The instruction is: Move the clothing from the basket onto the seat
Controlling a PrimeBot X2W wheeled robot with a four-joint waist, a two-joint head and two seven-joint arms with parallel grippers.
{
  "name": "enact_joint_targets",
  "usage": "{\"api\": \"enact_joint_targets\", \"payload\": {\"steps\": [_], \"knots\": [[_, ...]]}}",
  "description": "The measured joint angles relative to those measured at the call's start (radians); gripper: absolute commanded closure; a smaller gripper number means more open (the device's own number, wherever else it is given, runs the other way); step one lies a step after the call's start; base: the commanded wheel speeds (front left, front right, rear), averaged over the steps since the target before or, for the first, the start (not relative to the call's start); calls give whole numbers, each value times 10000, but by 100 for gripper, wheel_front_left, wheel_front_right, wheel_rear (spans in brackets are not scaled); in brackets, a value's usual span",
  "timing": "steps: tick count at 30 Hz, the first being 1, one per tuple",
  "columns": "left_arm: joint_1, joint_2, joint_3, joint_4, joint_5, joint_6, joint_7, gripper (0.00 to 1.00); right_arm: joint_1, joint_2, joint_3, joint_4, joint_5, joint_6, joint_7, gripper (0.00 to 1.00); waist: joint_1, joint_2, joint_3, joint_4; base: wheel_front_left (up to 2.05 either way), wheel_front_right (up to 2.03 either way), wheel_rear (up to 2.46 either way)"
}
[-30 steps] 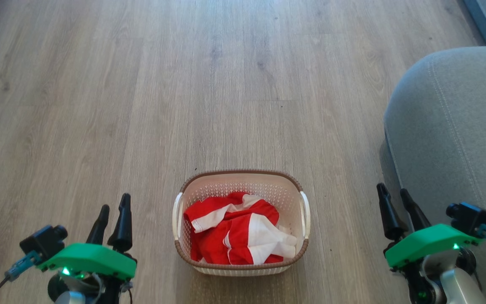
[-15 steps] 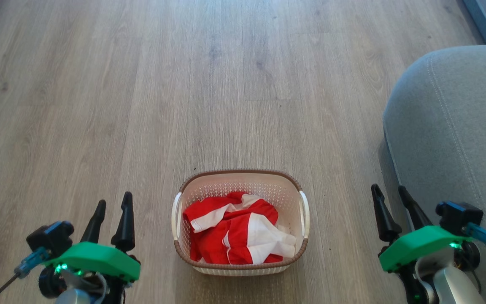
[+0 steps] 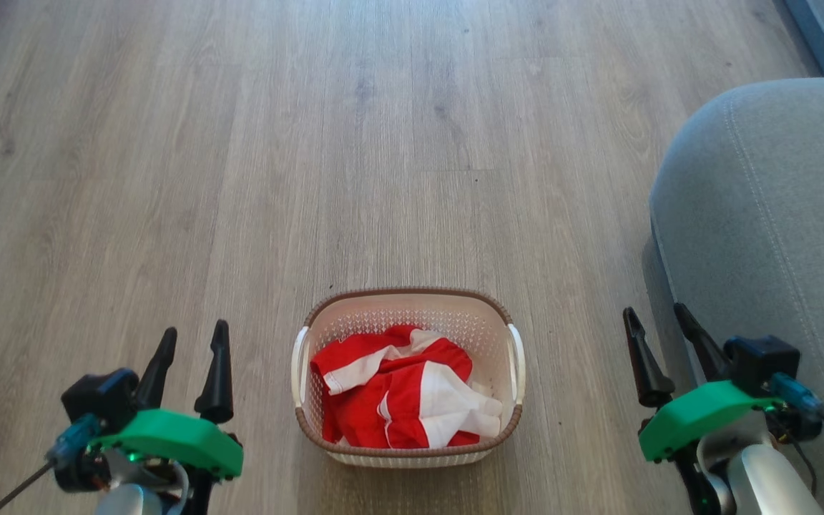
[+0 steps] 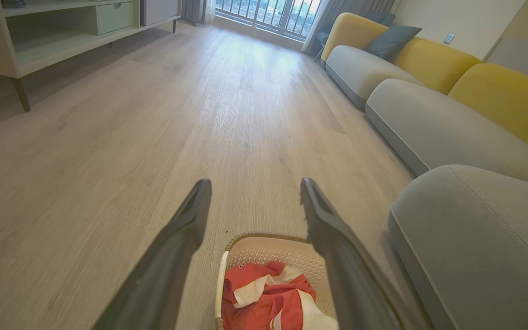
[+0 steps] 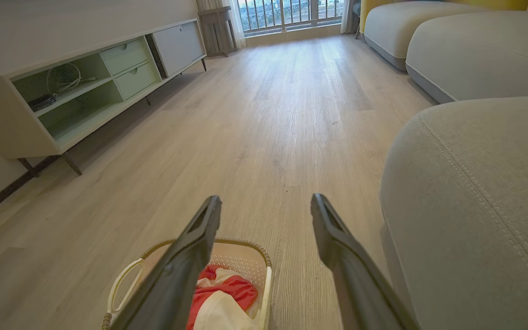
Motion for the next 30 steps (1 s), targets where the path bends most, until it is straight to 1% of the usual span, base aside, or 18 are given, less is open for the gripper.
{"api": "enact_joint_targets", "payload": {"steps": [23,30], "knots": [[-123,8,0,-150,2901,36,-694,0,-389,-15,194,-8,-3103,0,-700,0,0,0,217,-41,0,0,0],[-244,8,15,-150,2957,36,-704,0,-474,-25,197,-15,-3187,0,-700,0,0,0,264,-27,0,0,0]]}}
